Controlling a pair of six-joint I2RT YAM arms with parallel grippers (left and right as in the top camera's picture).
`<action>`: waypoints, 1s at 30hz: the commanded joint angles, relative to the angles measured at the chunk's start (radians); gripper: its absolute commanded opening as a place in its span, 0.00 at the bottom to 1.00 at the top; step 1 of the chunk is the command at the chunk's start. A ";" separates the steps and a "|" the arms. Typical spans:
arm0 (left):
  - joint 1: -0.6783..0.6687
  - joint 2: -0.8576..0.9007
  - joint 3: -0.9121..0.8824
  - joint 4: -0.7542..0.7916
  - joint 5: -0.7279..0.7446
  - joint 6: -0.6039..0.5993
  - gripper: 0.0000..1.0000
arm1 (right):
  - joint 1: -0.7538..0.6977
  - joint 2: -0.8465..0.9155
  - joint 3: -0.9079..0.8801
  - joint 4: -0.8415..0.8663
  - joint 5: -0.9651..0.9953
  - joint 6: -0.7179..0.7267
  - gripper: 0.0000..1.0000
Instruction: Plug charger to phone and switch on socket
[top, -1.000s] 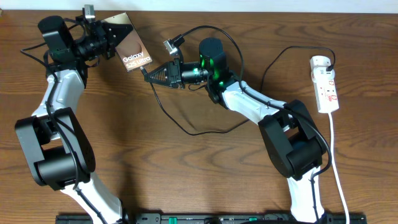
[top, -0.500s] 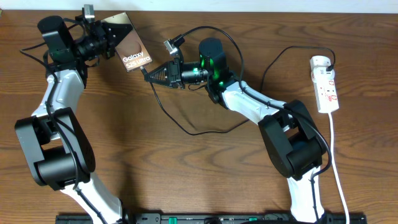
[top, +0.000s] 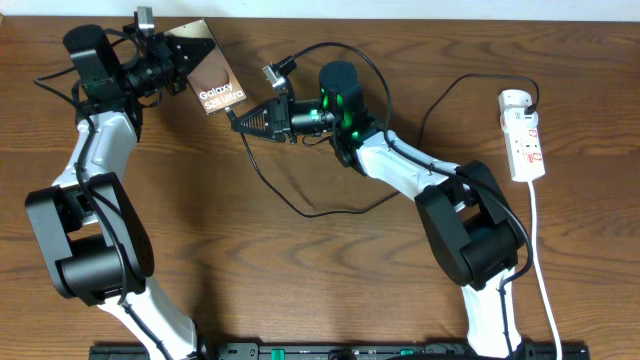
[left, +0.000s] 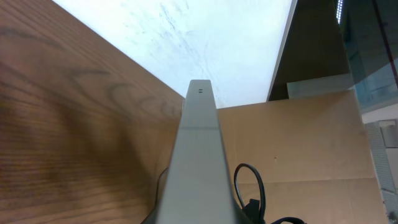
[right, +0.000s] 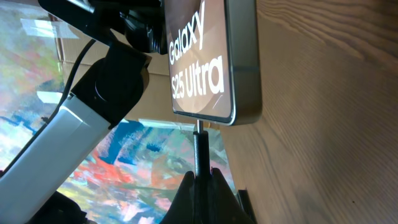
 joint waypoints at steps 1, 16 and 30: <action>-0.015 -0.003 0.009 0.009 0.040 0.006 0.07 | 0.005 0.003 0.006 0.009 0.050 0.006 0.01; -0.015 -0.003 0.009 0.009 0.059 0.005 0.07 | -0.004 0.003 0.006 0.023 0.053 0.012 0.01; -0.014 -0.003 0.009 0.009 0.059 0.005 0.07 | -0.021 0.003 0.005 0.021 0.049 0.004 0.01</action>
